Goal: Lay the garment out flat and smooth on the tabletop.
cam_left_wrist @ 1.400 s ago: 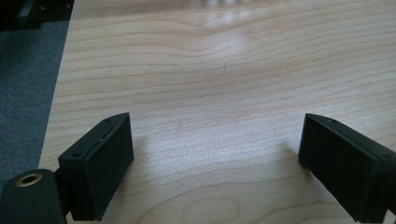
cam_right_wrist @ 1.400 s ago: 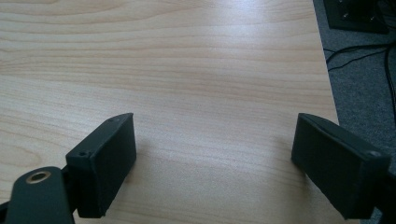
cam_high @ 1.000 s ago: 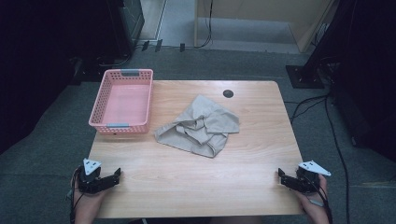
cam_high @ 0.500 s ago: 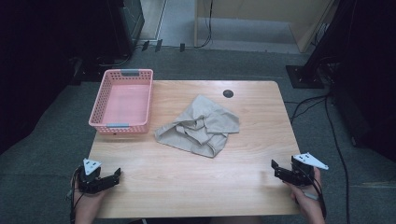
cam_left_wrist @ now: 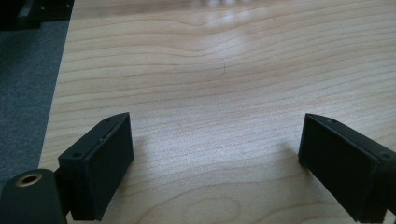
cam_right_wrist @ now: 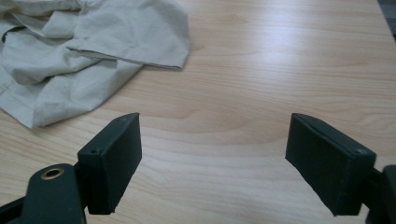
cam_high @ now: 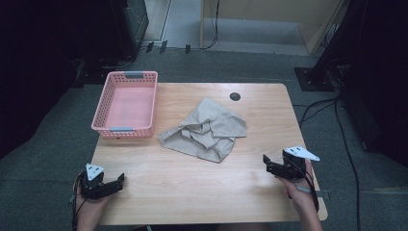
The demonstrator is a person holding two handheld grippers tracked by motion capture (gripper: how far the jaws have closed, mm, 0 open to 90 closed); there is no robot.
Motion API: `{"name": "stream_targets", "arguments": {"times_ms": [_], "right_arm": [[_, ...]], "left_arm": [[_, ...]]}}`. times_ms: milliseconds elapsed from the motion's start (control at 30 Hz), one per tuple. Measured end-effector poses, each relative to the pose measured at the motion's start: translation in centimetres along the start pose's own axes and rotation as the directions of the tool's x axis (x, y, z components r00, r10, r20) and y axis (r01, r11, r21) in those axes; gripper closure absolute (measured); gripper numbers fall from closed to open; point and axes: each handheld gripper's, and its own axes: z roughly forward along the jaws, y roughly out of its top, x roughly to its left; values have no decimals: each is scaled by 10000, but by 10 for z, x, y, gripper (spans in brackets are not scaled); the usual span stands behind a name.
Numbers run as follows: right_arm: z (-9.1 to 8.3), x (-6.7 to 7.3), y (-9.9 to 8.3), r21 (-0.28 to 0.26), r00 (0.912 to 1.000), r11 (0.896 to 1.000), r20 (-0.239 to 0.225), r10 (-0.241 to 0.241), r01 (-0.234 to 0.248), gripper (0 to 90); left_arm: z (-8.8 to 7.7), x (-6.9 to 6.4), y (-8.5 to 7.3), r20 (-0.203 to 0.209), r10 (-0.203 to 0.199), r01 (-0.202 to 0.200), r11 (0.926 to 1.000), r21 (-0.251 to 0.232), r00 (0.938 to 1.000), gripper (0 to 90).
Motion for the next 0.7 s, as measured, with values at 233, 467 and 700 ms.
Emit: {"name": "stream_targets", "arguments": {"times_ms": [233, 467, 700], "right_arm": [[18, 26, 9, 199, 9997, 9996, -153, -202, 205, 226], [33, 51, 17, 391, 9975, 9982, -553, -432, 454, 236], [48, 76, 21, 507, 9938, 9961, -879, -675, 721, 247]], "left_arm": [[0, 0, 0, 13, 0, 0, 10000, 0, 10000, 105], [0, 0, 0, 25, 11, -11, 10000, 2, 10000, 105], [0, 0, 0, 31, 11, -11, 10000, 0, 10000, 105]]}}
